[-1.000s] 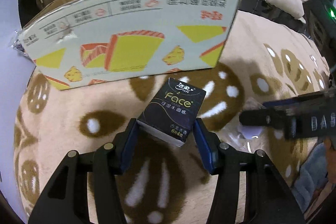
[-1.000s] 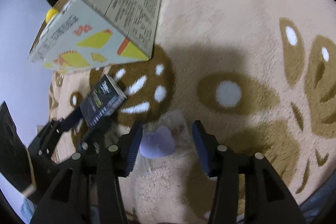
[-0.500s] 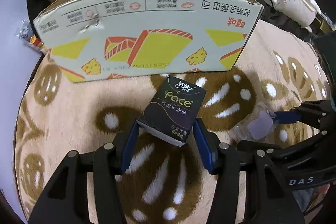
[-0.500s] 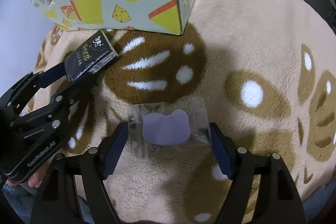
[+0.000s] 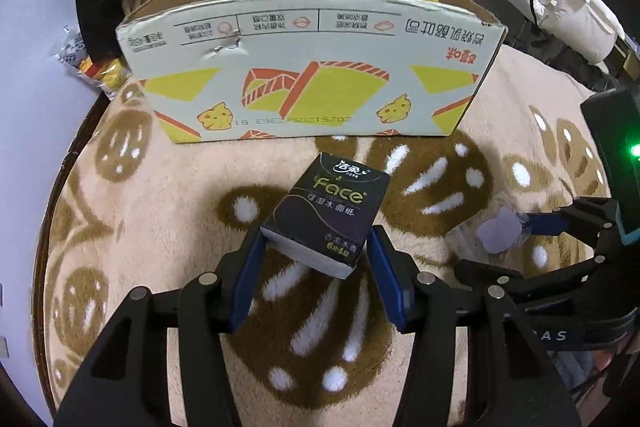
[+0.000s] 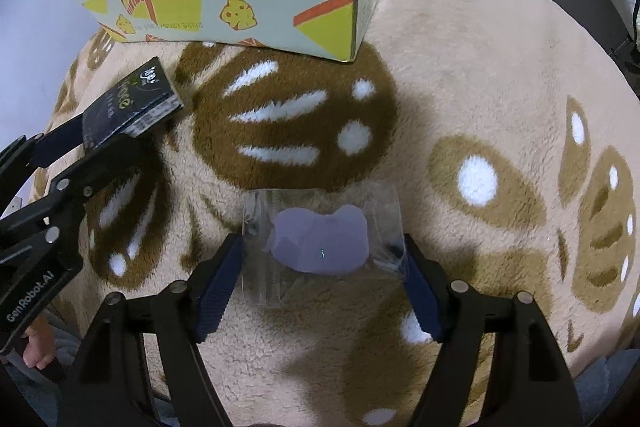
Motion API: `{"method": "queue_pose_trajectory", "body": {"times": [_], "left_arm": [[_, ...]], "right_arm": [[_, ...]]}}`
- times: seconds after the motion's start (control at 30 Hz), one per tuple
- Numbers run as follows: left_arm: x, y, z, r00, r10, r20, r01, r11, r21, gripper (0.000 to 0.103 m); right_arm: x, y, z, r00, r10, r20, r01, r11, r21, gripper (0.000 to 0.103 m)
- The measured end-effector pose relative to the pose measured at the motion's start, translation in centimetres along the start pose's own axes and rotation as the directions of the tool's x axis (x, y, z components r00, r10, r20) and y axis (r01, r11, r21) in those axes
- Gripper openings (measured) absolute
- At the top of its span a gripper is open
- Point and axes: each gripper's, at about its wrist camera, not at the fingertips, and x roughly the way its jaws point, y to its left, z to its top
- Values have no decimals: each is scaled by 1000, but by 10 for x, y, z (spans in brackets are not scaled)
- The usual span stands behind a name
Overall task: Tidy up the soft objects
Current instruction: 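Carry sponge bag with right tool into box and release it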
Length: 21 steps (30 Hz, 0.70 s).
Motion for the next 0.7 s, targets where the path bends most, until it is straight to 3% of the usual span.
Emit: {"method": "queue_pose_trajectory", "body": {"times": [0.17,0.4,0.5,0.6,0.7], "left_arm": [[-12,-5,1,999,15,32,-15,1000,7,52],[-39,-2,9,992,63,112,-63,998,-5,52],[-56,0,15,984,66,163,-66,998,-8,52],[-74,2,22,975,69,209,-68,998,-14,52],[-91,5,31,964,91,250,-90,996,-17,52]], "right_arm": [[-19,-23,-9,999,-1,36,0,1000,25,80],[-62,-37,-10,975,3,220,-23,996,87,80],[-84,-44,-11,943,26,331,-72,989,126,80],[-109,-45,-12,892,32,450,-108,984,143,80],[-133,-48,-6,856,34,516,-119,984,133,80]]}}
